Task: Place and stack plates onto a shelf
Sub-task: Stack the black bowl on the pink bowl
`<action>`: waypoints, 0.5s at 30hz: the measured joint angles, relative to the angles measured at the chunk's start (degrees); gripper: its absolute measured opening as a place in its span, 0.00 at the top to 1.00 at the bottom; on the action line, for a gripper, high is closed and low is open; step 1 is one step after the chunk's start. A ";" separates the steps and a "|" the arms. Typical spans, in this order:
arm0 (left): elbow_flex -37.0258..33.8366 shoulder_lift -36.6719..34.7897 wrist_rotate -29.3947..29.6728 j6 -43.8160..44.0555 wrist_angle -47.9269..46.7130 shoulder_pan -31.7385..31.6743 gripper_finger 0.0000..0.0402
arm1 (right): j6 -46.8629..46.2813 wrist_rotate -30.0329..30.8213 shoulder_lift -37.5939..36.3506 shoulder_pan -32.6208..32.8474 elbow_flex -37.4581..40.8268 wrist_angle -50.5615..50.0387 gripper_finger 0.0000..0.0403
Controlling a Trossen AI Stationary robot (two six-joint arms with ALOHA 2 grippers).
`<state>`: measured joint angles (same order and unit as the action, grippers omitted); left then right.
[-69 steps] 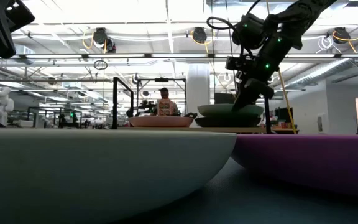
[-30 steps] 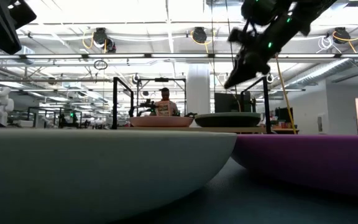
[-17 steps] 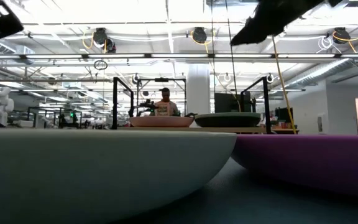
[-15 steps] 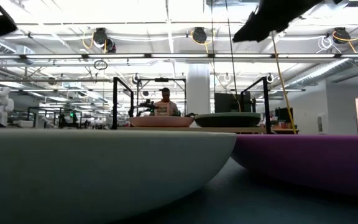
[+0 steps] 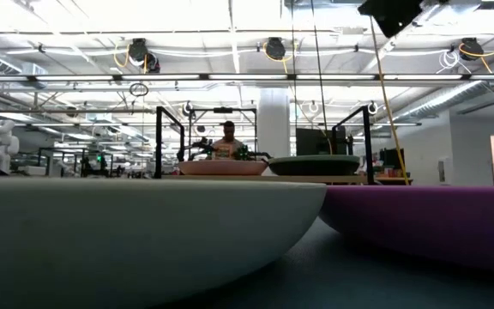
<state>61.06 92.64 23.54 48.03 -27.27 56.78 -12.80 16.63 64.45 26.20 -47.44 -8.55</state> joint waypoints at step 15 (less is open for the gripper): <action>-0.02 5.25 -0.74 0.25 6.38 5.73 0.39 | -3.03 4.54 0.22 4.87 0.00 0.45 0.72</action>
<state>61.04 97.90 22.80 48.27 -20.89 62.50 -15.84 21.17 64.66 31.07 -47.44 -8.10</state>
